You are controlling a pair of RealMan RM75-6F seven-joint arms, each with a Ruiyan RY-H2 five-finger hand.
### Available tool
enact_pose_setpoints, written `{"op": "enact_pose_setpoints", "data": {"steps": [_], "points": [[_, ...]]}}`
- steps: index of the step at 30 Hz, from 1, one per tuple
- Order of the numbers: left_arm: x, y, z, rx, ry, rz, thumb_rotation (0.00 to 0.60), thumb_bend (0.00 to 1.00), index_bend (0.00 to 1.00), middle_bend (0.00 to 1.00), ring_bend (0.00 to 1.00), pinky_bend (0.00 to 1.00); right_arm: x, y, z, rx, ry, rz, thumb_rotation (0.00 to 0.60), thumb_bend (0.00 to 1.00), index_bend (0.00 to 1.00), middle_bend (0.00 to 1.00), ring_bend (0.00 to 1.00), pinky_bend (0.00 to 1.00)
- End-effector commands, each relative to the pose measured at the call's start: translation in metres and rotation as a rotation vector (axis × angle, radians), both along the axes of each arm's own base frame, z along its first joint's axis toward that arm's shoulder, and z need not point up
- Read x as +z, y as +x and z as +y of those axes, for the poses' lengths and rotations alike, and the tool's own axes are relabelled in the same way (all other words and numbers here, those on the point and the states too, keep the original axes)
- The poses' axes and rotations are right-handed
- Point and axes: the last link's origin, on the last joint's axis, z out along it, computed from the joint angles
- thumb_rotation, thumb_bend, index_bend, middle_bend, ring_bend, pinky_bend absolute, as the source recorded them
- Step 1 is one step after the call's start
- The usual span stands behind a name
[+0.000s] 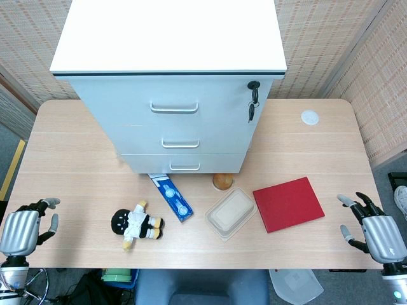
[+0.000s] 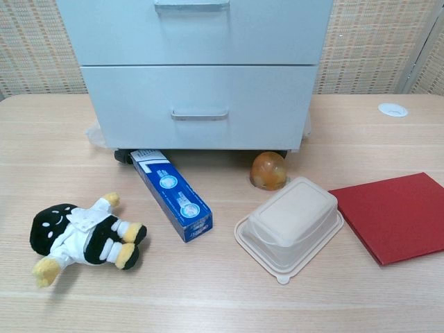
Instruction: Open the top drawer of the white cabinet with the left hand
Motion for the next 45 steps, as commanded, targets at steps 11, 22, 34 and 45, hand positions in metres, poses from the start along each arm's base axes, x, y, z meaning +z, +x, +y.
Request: {"op": "enact_pose_setpoints", "data": {"steps": [11,22,34,45], "points": [[-0.002,0.013,0.012,-0.075,-0.003,-0.012,0.600,0.49,0.35,0.44,0.50,0.47,-0.001,-0.002,-0.001,-0.001,0.000,-0.006,0.600,0.33,0.19,0.32,0.24,0.32],[-0.001,0.066,0.052,-0.312,0.124,-0.141,0.600,0.49,0.38,0.64,0.72,0.83,-0.003,-0.003,-0.003,0.001,0.004,-0.007,0.600,0.33,0.19,0.32,0.24,0.32],[0.002,0.129,0.104,-0.490,0.276,-0.230,0.600,0.36,0.40,0.90,0.99,1.00,-0.004,-0.003,-0.004,-0.001,0.011,-0.004,0.600,0.33,0.19,0.32,0.24,0.32],[-0.003,0.162,0.124,-0.552,0.361,-0.274,0.600,0.33,0.39,0.94,1.00,1.00,-0.006,-0.004,-0.005,-0.006,0.020,-0.002,0.600,0.33,0.19,0.32,0.24,0.32]]}}
